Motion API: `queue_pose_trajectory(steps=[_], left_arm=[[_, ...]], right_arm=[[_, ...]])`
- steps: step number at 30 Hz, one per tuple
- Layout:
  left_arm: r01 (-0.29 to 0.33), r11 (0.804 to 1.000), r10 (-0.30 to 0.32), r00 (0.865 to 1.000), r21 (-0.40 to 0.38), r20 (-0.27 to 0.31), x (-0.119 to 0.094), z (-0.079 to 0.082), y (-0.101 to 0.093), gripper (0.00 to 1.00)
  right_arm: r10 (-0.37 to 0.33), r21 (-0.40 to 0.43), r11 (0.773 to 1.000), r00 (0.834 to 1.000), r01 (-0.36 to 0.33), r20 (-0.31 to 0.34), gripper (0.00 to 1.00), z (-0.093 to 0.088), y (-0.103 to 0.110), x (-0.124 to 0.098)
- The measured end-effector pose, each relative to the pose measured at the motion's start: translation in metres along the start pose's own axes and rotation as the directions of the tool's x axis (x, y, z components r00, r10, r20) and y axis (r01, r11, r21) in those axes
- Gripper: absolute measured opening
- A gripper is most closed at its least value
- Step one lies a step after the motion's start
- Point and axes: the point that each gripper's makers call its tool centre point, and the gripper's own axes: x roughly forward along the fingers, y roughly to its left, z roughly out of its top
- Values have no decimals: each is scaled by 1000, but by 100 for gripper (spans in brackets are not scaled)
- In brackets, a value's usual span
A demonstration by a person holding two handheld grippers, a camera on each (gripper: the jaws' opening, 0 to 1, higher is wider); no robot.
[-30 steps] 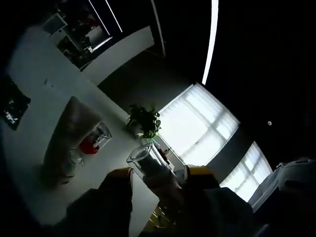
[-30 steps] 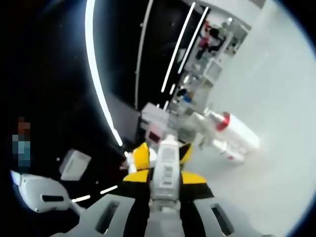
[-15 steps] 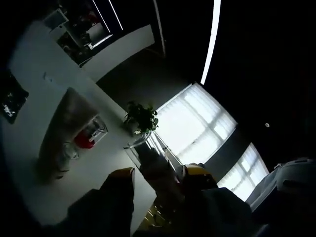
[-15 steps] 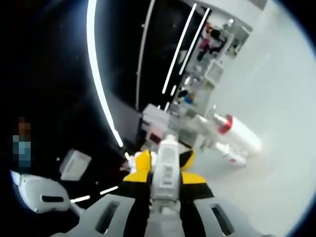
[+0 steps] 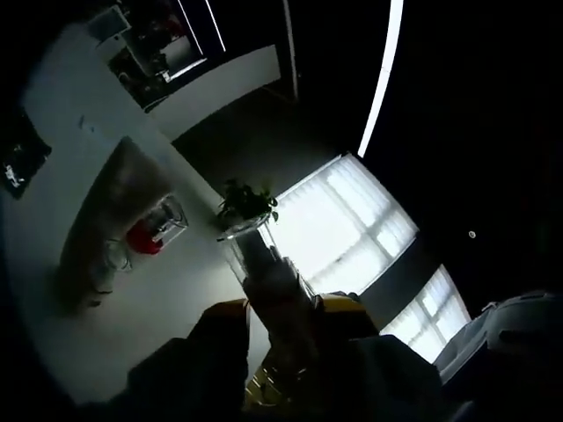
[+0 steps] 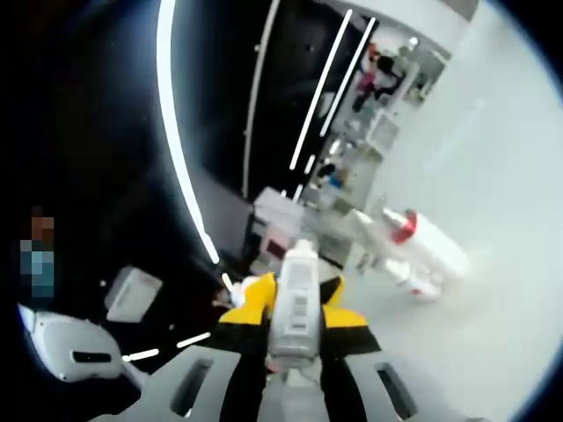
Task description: Arrange the skincare products in the storage area until every visible bottle or jar stands upright without overlapping.
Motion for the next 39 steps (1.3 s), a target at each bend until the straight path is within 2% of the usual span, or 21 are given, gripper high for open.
queue_pose_trajectory(steps=[4,6,12,15,23,26,33,39], left_arm=[[-5,1000,5,1000,9,-4,0,-2,0,22],[-2,1000,2,1000,6,-22,0,-4,0,22],[-10,1000,10,1000,4,-17,1,-5,1,20],[-22,1000,22,1000,-11,-18,2,-7,4,20],[-65,998,66,997,11,-44,3,-14,14,19],[-95,994,97,994,51,-51,2,-16,19,19],[-125,984,134,989,130,-62,3,-19,24,19],[-151,966,167,984,210,-64,2,-19,27,19]], right_arm=[[3,8,1000,1000,-3,-1,14,-1,-1,0],[6,13,1000,1000,-6,-23,14,-6,-2,0],[6,16,1000,1000,-5,-19,15,-7,-4,-1],[-15,-15,1000,1000,15,-25,15,-7,-10,-2],[-75,-67,995,995,70,-61,18,-14,-22,-7],[-122,-130,986,988,109,-93,18,-21,-29,-7],[-174,-196,970,976,146,-132,20,-28,-38,-9],[-199,-207,964,970,168,-140,20,-28,-44,-14]])
